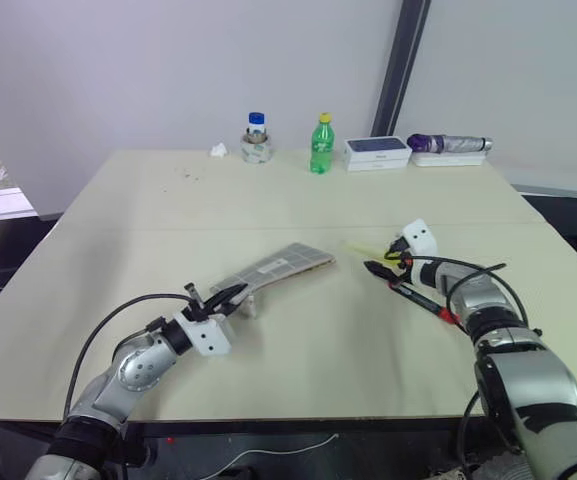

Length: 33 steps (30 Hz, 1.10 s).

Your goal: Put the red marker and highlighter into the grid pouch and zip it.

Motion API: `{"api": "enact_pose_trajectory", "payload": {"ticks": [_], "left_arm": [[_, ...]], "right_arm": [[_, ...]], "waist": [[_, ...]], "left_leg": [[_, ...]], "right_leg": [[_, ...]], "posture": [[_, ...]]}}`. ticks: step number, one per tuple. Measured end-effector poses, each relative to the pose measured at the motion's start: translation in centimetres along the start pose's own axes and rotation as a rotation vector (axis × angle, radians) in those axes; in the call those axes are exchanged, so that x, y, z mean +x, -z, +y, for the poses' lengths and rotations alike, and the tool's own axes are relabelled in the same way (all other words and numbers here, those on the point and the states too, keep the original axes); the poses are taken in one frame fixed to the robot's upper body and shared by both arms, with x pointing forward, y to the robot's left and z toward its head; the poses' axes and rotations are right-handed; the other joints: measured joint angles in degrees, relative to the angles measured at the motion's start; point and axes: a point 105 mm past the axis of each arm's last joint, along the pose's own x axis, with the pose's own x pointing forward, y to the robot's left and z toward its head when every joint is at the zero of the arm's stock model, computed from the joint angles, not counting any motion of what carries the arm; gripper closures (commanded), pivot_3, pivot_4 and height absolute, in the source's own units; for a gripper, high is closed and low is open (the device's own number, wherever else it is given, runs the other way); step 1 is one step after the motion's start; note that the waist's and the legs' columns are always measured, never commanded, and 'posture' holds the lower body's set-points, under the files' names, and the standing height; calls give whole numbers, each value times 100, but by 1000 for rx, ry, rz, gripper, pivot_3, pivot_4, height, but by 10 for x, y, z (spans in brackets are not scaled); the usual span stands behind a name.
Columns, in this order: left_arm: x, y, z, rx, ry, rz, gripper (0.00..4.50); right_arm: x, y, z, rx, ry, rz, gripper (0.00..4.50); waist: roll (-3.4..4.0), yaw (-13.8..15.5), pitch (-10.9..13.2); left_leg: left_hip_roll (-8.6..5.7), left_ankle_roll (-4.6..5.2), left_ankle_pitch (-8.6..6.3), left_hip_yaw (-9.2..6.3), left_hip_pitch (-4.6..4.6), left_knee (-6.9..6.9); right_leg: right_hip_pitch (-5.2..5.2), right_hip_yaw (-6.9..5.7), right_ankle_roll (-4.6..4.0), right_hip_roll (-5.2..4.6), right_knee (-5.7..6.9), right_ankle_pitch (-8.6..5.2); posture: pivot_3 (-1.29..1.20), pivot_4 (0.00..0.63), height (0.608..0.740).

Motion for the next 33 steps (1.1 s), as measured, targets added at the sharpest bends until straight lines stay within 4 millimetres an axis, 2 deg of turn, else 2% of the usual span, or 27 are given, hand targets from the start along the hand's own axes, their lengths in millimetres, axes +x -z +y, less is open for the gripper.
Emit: {"api": "enact_pose_trajectory", "payload": {"ticks": [3, 8, 13, 16, 18, 20, 22, 24, 27, 30, 33], "left_arm": [[1, -3, 1, 5, -5, -8, 4500], [1, -3, 1, 2, -7, -1, 4500], [1, -3, 2, 2, -10, -2, 4500], [2, -3, 2, 2, -11, -1, 4500], [2, -3, 2, -1, -12, -1, 4500], [3, -3, 3, -2, -14, 2, 4500], [3, -2, 3, -2, -15, 5, 4500], [2, -2, 3, -4, -17, 7, 4500], [2, -1, 4, -14, -25, 9, 4500], [3, -1, 5, -17, -27, 6, 4500], [3, 0, 4, -18, -24, 7, 4500]], "right_arm": [[1, 2, 0, 47, 3, 18, 937], [5, 1, 9, 82, -43, 19, 3552], [4, -3, 12, 82, -84, -1, 3586], [0, -20, 13, 55, -130, -64, 3586], [-8, -34, 13, 49, -177, -138, 3586], [-29, -43, 23, 2, -276, -221, 3586], [-50, -34, 39, -18, -351, -231, 3586], [-70, -13, 64, -10, -413, -202, 3586], [-91, 7, 97, 30, -478, -151, 3586], [-98, 7, 109, 14, -469, -150, 3586], [-92, 1, 113, 37, -434, -179, 3586]], "waist": [[0, -21, 0], [1, -75, 0], [3, -100, 1], [10, -98, 5], [10, -76, 5], [10, -31, 5], [10, 17, 5], [10, 49, 4], [11, 34, 5], [11, -3, 5], [11, -1, 5]], "left_leg": [[0, 0, 0, 0, 0, -1], [0, 7, -4, -1, 0, -1], [0, 10, -6, -2, 0, -3], [1, 10, -6, -3, -1, -4], [1, 10, -6, -5, -3, -4], [0, 13, -8, -9, -8, -3], [1, 13, -8, -13, -10, -1], [1, 14, -9, -18, -11, -1], [-1, 17, -10, -19, -6, 6], [0, 16, -10, -22, 10, 7], [-1, 15, -9, -24, 8, 5]], "right_leg": [[0, 1, 0, 0, 0, 0], [1, 0, 0, 0, 1, 0], [-2, 1, 0, 0, 1, 0], [-4, 3, 0, 0, 1, 0], [-3, 2, 0, -1, -1, 0], [0, -4, 1, -3, -7, 0], [-1, -3, 1, -4, -9, 0], [0, -4, 1, -4, -9, 0], [1, -2, 1, -5, 0, 1], [10, -2, -1, 2, 6, 3], [7, -2, -2, 6, 6, 3]], "posture": [[0, 150, 740], [0, 150, 740], [0, 150, 740], [0, 150, 740], [0, 150, 740], [0, 150, 740], [0, 150, 740], [0, 150, 740], [0, 150, 740], [0, 150, 740], [0, 150, 740]]}}
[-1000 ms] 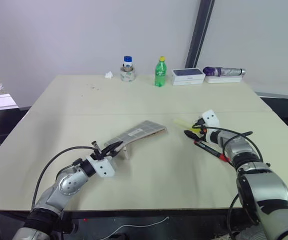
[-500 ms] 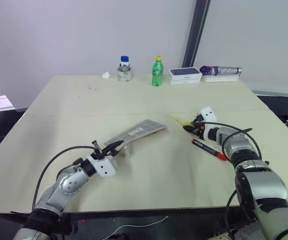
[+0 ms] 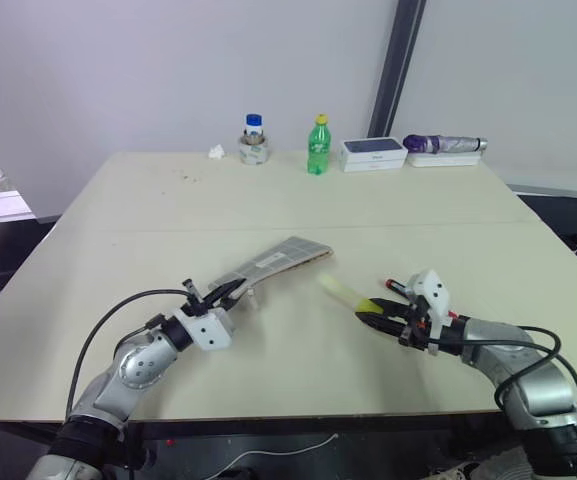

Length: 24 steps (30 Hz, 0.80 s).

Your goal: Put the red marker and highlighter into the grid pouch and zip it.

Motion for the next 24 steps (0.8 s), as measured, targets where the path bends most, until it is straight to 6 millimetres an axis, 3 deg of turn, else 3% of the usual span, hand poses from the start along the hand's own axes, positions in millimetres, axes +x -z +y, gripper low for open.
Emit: {"api": "enact_pose_trajectory", "payload": {"ticks": [5, 12, 17, 24], "left_arm": [[4, -2, 3, 11, 2, -18, 4500], [6, -3, 2, 30, 48, -31, 4500], [7, -3, 2, 29, 51, -32, 4500], [1, -10, -8, 80, 179, -66, 4500]], "right_arm": [[13, -17, -5, -38, 12, -31, 3586], [20, -2, -10, -37, 16, 25, 3586], [21, -7, -15, -80, 21, 21, 3586], [30, -8, -4, -329, -89, 122, 3586]], "waist": [[0, 41, 0], [-1, 37, 0], [0, 37, 0], [0, 29, 0]], "left_leg": [[-7, 0, 0, 1, -7, 0], [-9, 1, 0, 2, -7, -1], [-8, 0, 0, 2, -8, -1], [-7, 0, 0, 2, -8, -3]], "right_leg": [[-3, -1, 1, -1, -8, 0], [-4, -1, 1, 0, -8, -1], [-4, -1, 1, 0, -7, -1], [-7, -1, 0, 2, -8, -1]], "posture": [[0, 150, 740], [0, 150, 740], [0, 150, 740], [0, 150, 740]]}}
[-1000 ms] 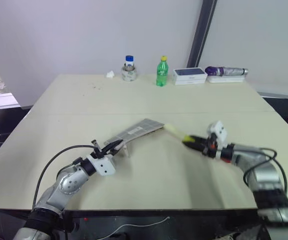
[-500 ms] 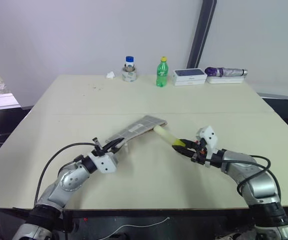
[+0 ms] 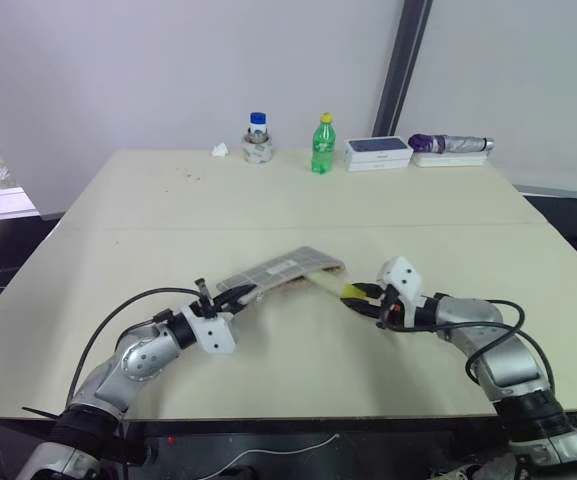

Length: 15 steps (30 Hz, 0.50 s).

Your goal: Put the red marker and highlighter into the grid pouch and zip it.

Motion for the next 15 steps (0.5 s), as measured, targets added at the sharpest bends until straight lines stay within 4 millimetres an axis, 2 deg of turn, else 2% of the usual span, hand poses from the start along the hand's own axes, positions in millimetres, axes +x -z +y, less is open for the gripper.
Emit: {"api": "enact_pose_trajectory", "payload": {"ticks": [8, 11, 15], "left_arm": [[-9, -12, 6, -9, 55, -87, 4500], [-7, -21, -1, -40, 95, -145, 4500], [-7, -20, -2, -67, 109, -153, 4500]], "right_arm": [[20, -33, 11, -324, -166, -43, 3586], [28, -33, 13, -402, -199, -52, 3586], [33, -27, 14, -491, -222, -56, 3586]], "waist": [[0, -4, 0], [0, 8, 0], [0, -5, 1]], "left_leg": [[3, 0, 0, -1, 0, 3], [1, 0, 0, 1, 0, 5], [1, -1, 1, 2, 0, 4]], "right_leg": [[2, 0, 0, 0, 0, 0], [3, 0, 0, -1, 0, 0], [1, 0, 0, 1, 1, 0]], "posture": [[0, 150, 740], [0, 150, 740], [0, 150, 740]]}}
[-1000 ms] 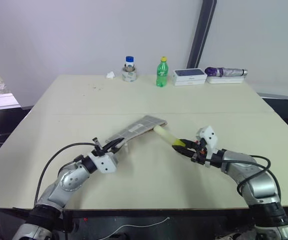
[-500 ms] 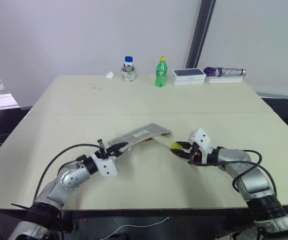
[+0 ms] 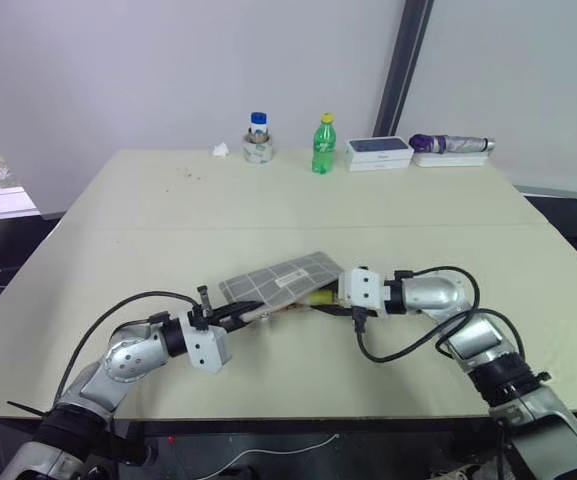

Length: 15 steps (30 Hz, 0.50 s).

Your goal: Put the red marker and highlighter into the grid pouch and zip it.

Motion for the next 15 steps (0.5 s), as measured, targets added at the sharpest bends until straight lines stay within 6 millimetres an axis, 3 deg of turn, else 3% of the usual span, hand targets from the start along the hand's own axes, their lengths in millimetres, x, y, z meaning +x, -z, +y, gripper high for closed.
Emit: {"api": "enact_pose_trajectory", "payload": {"ticks": [3, 10, 11, 15], "left_arm": [[-2, 5, -2, -1, 16, 5, 4500], [-2, 7, -1, -4, 6, -1, 4500], [-2, 7, -1, -5, 2, -1, 4500], [-4, 11, 1, -21, -23, 9, 4500]], "right_arm": [[5, 1, -5, -86, 11, -8, 3586], [4, 5, -1, -46, -17, -5, 249], [2, 8, -1, -26, -14, 6, 53], [-13, 18, 10, 77, -30, 58, 53]], "waist": [[0, -22, 0], [0, 3, 0], [0, 9, 0], [0, 18, 0]], "left_leg": [[0, -2, 1, 1, 0, -1], [1, -10, 6, 1, 0, 1], [2, -9, 5, 1, 0, 2], [2, -2, 1, 0, 0, 3]], "right_leg": [[-1, 0, 0, 3, 0, 0], [1, 0, 0, 1, 0, 0], [2, 0, 0, 1, 0, 0], [3, 0, 0, 0, 0, 0]], "posture": [[0, 150, 740], [0, 150, 740], [0, 150, 740], [0, 150, 740]]}}
